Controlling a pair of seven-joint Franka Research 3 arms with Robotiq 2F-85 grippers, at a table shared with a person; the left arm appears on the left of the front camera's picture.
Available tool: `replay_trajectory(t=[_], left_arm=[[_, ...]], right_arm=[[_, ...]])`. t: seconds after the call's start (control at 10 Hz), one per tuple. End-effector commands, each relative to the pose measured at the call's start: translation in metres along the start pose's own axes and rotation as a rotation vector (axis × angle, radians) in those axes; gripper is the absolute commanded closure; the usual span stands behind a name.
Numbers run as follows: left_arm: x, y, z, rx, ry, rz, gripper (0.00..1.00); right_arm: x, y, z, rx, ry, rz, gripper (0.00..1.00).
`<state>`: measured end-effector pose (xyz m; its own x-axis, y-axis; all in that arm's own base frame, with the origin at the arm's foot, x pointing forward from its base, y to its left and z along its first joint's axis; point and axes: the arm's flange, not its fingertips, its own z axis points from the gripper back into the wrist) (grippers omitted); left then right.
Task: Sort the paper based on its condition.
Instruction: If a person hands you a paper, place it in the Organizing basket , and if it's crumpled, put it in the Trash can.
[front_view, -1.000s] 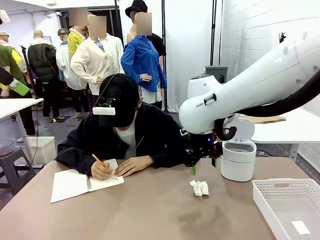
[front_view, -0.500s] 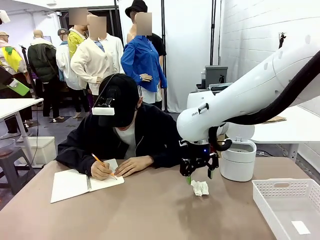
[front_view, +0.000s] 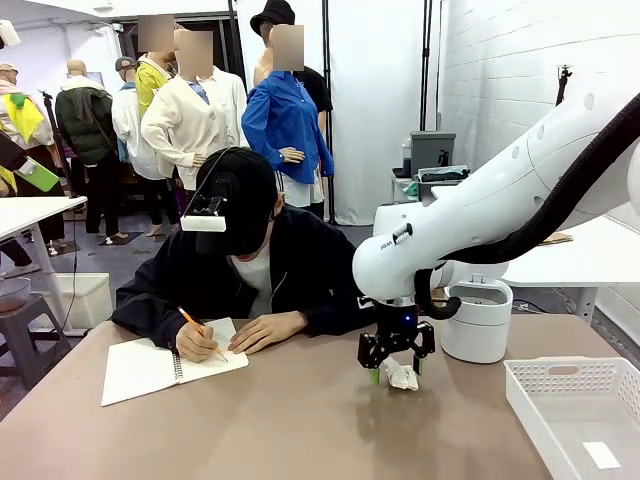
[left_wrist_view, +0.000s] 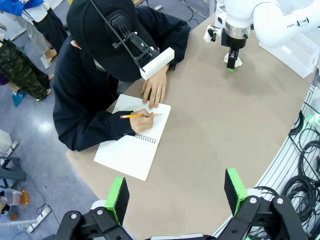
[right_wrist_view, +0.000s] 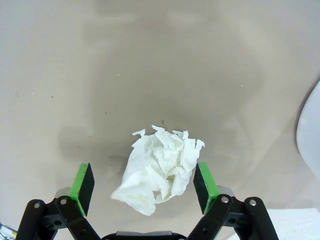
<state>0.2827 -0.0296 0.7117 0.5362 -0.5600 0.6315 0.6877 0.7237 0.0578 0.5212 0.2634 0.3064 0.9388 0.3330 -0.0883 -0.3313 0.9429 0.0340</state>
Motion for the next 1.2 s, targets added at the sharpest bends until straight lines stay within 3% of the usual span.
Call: replay_trajectory(t=[0.0, 0.8, 1.1], left_arm=[[-0.0005, 0.0007, 0.0005, 0.007, 0.003, 0.003, 0.0], [-0.0005, 0.0007, 0.0005, 0.007, 0.003, 0.003, 0.0], [-0.0005, 0.0007, 0.0005, 0.007, 0.003, 0.003, 0.0]], right_arm=[[0.0001, -0.0037, -0.0075, 0.002, -0.015, -0.018, 0.0], [0.0009, -0.0045, -0.0076, 0.0, 0.01, -0.009, 0.0], [0.0021, -0.0007, -0.0091, 0.021, 0.018, -0.032, 0.58]])
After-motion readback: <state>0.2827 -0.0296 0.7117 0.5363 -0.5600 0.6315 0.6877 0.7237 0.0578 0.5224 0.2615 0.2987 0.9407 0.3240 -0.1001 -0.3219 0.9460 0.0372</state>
